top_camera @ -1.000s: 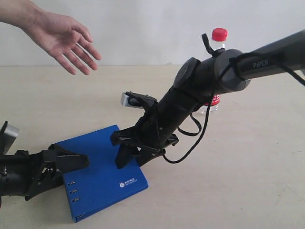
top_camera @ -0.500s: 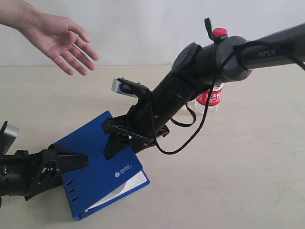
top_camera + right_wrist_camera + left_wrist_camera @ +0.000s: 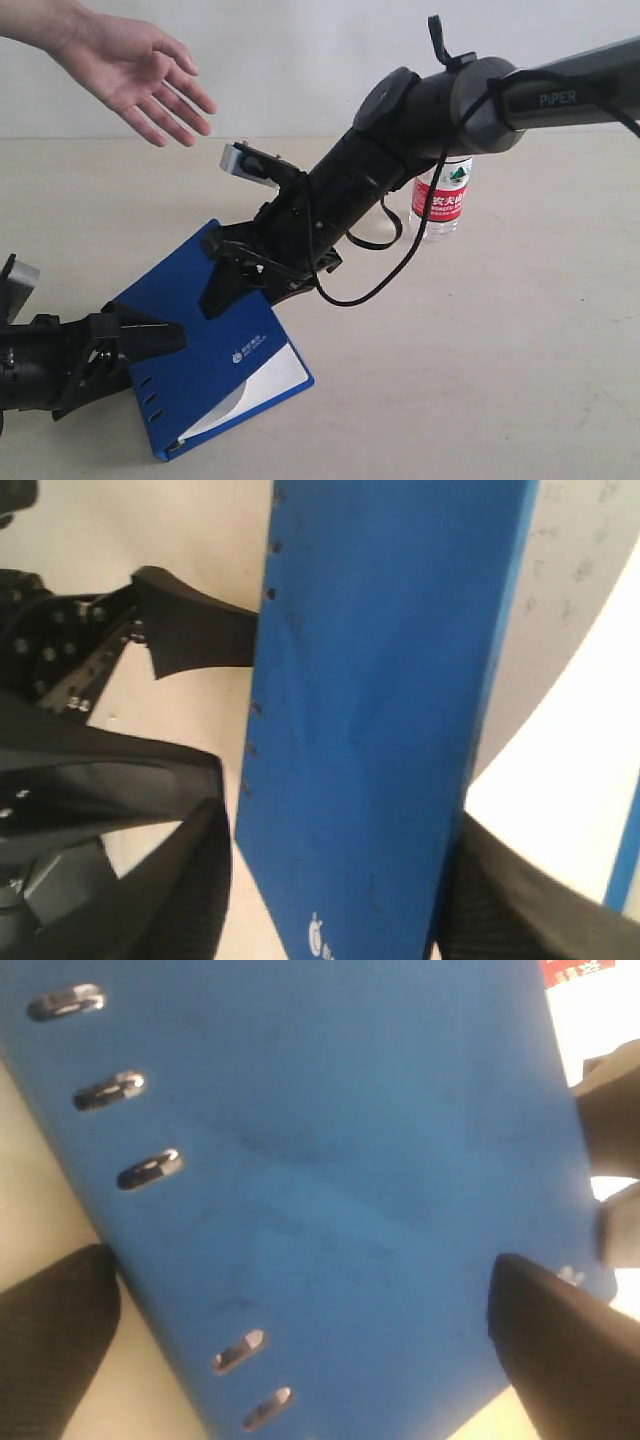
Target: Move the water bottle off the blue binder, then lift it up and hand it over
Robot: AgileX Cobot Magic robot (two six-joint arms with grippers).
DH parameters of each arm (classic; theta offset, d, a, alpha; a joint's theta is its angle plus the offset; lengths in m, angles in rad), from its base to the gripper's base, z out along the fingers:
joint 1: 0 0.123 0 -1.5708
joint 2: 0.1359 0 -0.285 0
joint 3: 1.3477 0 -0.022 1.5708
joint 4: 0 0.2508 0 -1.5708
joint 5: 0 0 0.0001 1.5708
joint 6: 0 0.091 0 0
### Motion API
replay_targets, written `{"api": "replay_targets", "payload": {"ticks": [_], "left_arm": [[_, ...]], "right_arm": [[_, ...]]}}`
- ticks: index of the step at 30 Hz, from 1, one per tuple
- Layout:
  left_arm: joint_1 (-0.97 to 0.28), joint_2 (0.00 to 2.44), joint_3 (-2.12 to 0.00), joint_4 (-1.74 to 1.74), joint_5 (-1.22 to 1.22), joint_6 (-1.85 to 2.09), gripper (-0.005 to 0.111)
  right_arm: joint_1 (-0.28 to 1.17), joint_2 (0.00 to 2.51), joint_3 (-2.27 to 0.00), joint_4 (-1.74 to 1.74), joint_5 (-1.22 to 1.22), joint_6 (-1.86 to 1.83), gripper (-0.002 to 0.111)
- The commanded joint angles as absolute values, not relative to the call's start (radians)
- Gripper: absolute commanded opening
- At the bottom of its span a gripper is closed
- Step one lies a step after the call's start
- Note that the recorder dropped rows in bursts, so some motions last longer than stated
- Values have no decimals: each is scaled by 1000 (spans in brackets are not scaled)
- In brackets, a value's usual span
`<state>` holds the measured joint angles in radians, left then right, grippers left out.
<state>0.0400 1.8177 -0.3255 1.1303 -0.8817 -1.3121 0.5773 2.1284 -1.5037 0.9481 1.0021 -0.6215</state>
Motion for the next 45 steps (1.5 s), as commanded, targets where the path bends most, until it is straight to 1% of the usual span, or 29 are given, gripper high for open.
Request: {"api": "replay_targets", "payload": {"ticks": [1,6,10,11,12,13,14,15,19,23,27,30,31,33,34,35,36,39,41,45], "left_arm": [[38,1838,-313,1140,-762,-1314,94],[38,1838,-313,1140,-762,-1312,94],[38,1838,-313,1140,-762,-1312,94],[38,1838,-313,1140,-762,-1312,94],[38,1838,-313,1137,-762,-1310,94],[38,1838,-313,1137,-762,-1310,94],[38,1838,-313,1137,-762,-1310,94],[38,1838,-313,1137,-762,-1310,94],[38,1838,-313,1141,-750,-1311,94],[38,1838,-304,1139,-721,-1301,94],[38,1838,-304,1141,-856,-1282,94],[38,1838,-304,1119,-928,-1245,94],[38,1838,-304,1117,-936,-1221,91],[38,1838,-304,1100,-932,-1166,81],[38,1838,-304,1090,-920,-1149,70],[38,1838,-304,1089,-905,-1147,63],[38,1838,-304,1086,-887,-1147,52],[38,1838,-304,1075,-815,-1184,30],[38,1838,-304,1057,-766,-1249,21],[38,1838,-304,1063,-771,-1266,20]], "right_arm": [[579,2116,-1546,959,1049,-610,50],[579,2116,-1585,937,1089,-582,50],[581,2126,-1574,925,1074,-581,50],[581,2131,-1565,925,1064,-581,47],[581,2139,-1556,923,1049,-581,42],[581,2149,-1552,913,1039,-581,34],[581,2167,-1552,903,1033,-592,16],[581,2176,-1552,903,1031,-608,0],[572,2180,-1552,902,1012,-627,0],[522,2148,-1552,969,1041,-662,0],[455,2138,-1552,1270,1205,-827,0],[444,2129,-1552,1349,1221,-863,0],[444,2127,-1552,1347,1221,-865,0],[442,2126,-1552,1347,1221,-869,0],[441,2126,-1552,1340,1221,-871,0],[441,2126,-1552,1324,1221,-871,0],[441,2126,-1552,1299,1218,-871,0],[441,2126,-1547,1276,1208,-869,0],[441,2126,-1547,1276,1208,-869,0],[441,2126,-1547,1281,1210,-865,0]]}}
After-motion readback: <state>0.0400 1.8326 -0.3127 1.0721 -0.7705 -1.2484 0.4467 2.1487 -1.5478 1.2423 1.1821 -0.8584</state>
